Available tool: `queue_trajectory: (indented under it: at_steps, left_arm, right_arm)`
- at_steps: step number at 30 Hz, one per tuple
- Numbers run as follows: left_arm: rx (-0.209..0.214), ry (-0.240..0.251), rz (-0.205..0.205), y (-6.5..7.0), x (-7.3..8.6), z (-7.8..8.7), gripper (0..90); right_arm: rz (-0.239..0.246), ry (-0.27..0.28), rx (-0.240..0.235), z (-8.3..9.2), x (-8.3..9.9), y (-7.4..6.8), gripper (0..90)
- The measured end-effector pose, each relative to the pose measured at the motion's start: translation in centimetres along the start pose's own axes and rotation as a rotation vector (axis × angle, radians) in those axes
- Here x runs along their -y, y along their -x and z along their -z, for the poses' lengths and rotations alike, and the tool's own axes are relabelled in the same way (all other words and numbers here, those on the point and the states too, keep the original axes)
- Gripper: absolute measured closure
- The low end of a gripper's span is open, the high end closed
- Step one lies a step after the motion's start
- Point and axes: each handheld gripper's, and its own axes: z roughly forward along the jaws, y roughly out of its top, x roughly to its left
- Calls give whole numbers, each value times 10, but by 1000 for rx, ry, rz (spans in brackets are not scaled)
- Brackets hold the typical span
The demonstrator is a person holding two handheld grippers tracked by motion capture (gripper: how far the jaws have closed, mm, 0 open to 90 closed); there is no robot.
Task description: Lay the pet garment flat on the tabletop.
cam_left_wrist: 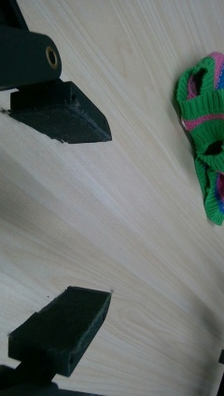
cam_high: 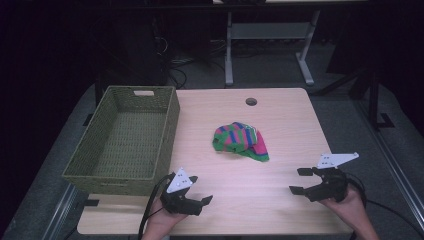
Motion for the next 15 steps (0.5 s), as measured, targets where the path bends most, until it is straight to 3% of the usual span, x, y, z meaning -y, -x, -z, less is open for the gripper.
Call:
queue_trajectory:
  at_steps: [15]
  left_arm:
    - [11, 0, 2, 0, 0, 0, 185]
  right_arm:
    - [24, -90, -63, -22, -45, 14, 202]
